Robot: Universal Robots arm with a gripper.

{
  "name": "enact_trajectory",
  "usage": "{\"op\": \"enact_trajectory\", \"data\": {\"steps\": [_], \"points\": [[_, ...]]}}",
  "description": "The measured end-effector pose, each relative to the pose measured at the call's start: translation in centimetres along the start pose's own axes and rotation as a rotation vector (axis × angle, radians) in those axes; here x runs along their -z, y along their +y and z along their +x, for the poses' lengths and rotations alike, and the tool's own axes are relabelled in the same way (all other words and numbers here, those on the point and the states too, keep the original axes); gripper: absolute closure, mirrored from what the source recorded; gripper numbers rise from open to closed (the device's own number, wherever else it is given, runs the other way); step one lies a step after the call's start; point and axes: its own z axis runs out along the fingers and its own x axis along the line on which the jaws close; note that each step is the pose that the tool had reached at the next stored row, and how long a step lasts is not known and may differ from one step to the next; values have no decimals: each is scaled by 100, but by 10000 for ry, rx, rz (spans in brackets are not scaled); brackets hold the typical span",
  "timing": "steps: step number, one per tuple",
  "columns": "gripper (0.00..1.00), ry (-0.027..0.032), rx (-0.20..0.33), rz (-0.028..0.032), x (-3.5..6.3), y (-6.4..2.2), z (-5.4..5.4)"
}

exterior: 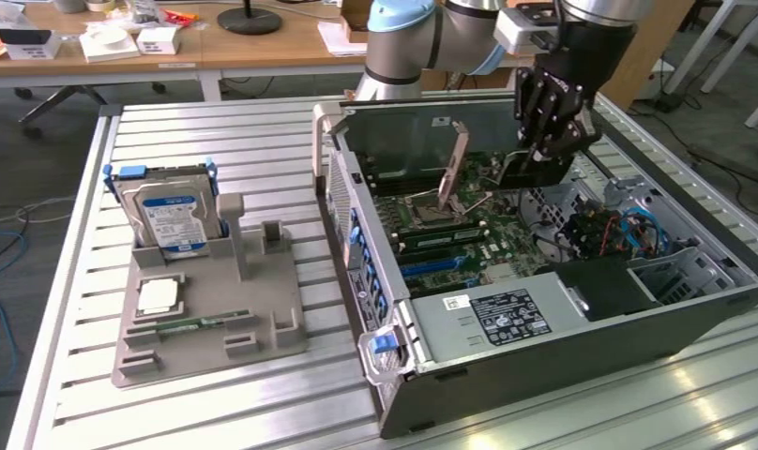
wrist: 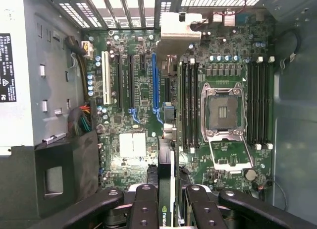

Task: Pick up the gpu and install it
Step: 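Insert the gpu into the slot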

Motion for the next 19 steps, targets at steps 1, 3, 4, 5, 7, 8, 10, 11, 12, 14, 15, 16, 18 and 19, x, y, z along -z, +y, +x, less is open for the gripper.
{"op": "enact_trajectory", "data": {"steps": [1,3,4,5,7,8,10,11,12,14,15,16,18,19], "points": [[74,0,0,0,-6,0,0],[74,1,0,0,-14,0,0],[74,2,1,-1,-16,0,0],[74,2,1,-1,-16,0,1],[74,-2,0,1,-26,18,1],[74,-1,0,1,-30,25,2],[74,2,1,0,-35,44,3],[74,1,1,0,-42,64,4],[74,1,1,0,-50,111,7],[74,-1,0,0,-51,112,7],[74,0,0,0,-51,112,7],[74,0,0,0,-51,112,7],[74,0,0,0,-51,112,7],[74,0,1,0,-51,112,7]]}}
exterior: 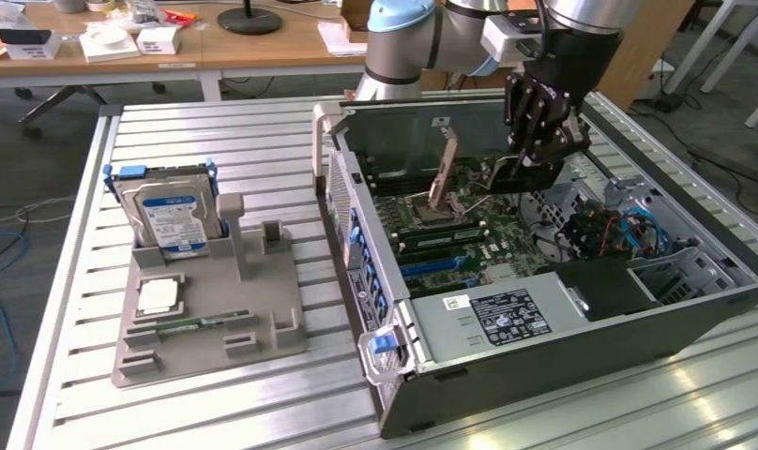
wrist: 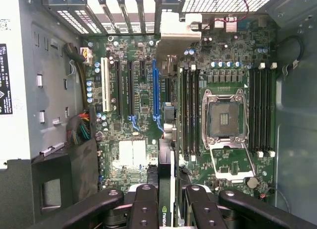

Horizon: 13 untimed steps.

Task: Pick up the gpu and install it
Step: 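Insert the gpu into the slot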

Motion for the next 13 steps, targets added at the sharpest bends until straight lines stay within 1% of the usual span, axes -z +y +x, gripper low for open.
{"op": "enact_trajectory", "data": {"steps": [6,10,13], "points": [[74,0,0,0,0,1,0],[74,1,-1,3,-3,39,2],[74,0,0,3,-4,43,2]]}}
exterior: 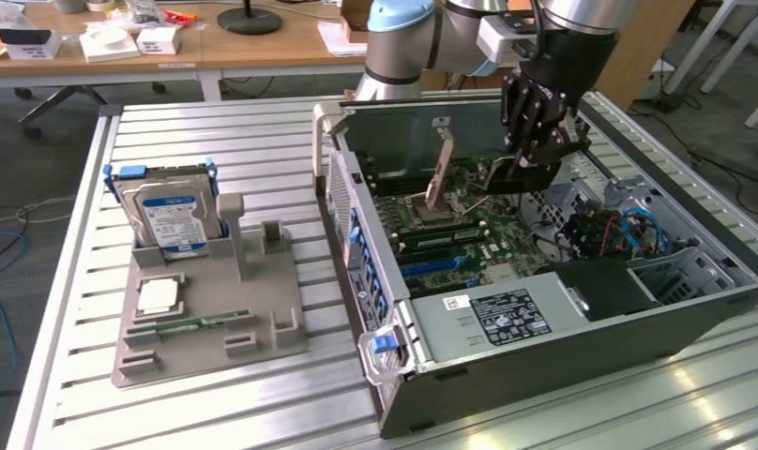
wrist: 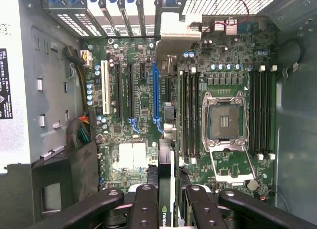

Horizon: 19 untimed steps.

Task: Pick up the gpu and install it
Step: 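Insert the gpu into the slot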

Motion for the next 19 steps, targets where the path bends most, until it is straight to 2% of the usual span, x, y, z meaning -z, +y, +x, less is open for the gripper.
{"op": "enact_trajectory", "data": {"steps": [5,12,19], "points": [[74,-1,-1,0,-3,0,0],[74,0,-1,0,-71,1,2],[74,0,-3,0,-72,14,3]]}}
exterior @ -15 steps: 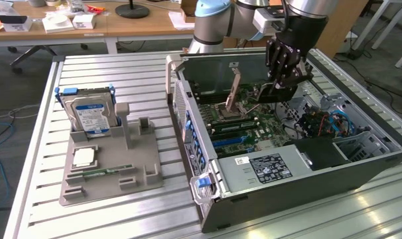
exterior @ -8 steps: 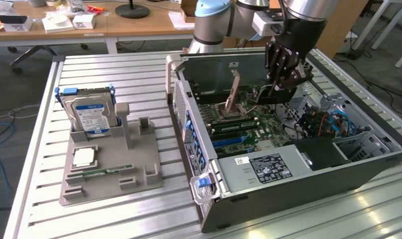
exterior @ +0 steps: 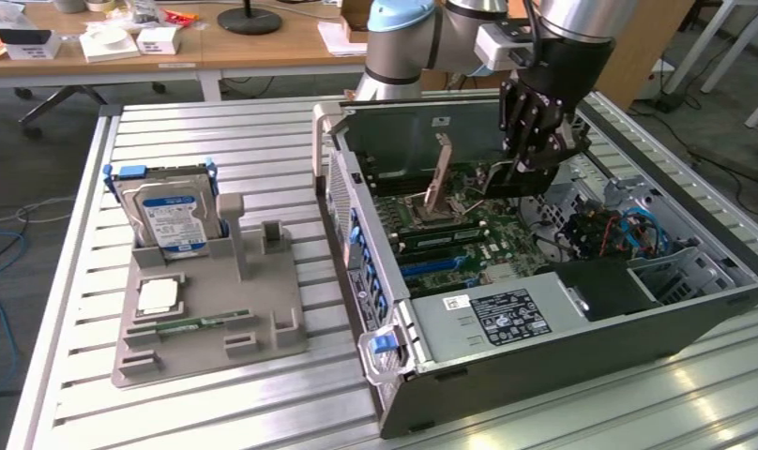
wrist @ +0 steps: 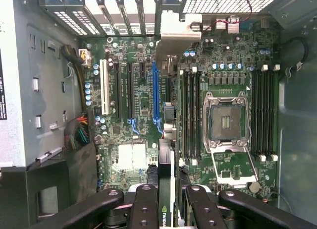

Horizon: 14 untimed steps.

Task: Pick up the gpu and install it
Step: 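Insert the gpu into the slot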

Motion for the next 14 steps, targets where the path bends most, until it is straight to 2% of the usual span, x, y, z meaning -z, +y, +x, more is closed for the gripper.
{"op": "enact_trajectory", "data": {"steps": [5,10,14], "points": [[74,0,2,-1,-3,61,3],[74,-2,2,0,-8,61,3],[74,-2,2,0,-52,61,4]]}}
